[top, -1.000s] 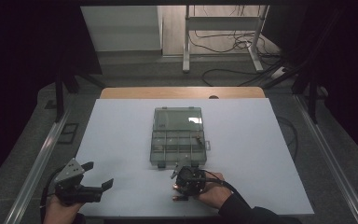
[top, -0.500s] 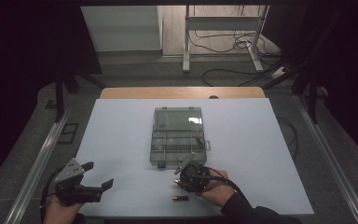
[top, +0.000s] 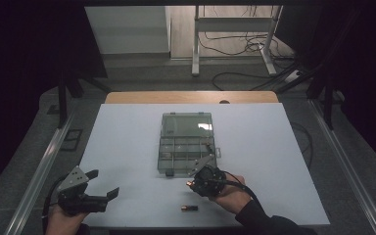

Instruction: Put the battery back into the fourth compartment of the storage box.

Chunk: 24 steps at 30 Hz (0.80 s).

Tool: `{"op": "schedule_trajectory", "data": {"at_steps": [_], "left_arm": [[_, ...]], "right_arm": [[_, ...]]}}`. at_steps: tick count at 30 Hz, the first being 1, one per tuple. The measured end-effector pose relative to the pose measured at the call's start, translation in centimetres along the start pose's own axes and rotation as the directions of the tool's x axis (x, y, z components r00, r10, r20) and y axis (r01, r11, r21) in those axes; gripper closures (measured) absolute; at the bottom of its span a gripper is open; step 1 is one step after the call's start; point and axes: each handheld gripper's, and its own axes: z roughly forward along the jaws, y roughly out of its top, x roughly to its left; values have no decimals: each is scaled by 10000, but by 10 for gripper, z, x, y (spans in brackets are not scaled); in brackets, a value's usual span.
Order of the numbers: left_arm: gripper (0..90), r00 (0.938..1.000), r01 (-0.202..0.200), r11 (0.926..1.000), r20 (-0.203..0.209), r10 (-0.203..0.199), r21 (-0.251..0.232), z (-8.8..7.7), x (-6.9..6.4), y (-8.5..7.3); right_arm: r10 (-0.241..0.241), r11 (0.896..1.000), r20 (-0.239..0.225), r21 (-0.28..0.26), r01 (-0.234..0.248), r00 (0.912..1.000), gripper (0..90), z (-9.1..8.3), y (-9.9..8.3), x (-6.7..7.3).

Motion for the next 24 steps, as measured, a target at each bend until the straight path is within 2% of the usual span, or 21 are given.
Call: {"op": "schedule_trajectory", "data": {"at_steps": [24], "left_arm": [[34,10000,8,10000,5,-8,9,0,0,0]], "right_arm": [[980,9925,679,-805,-925,9929,763,-25,-7,-29]]}}
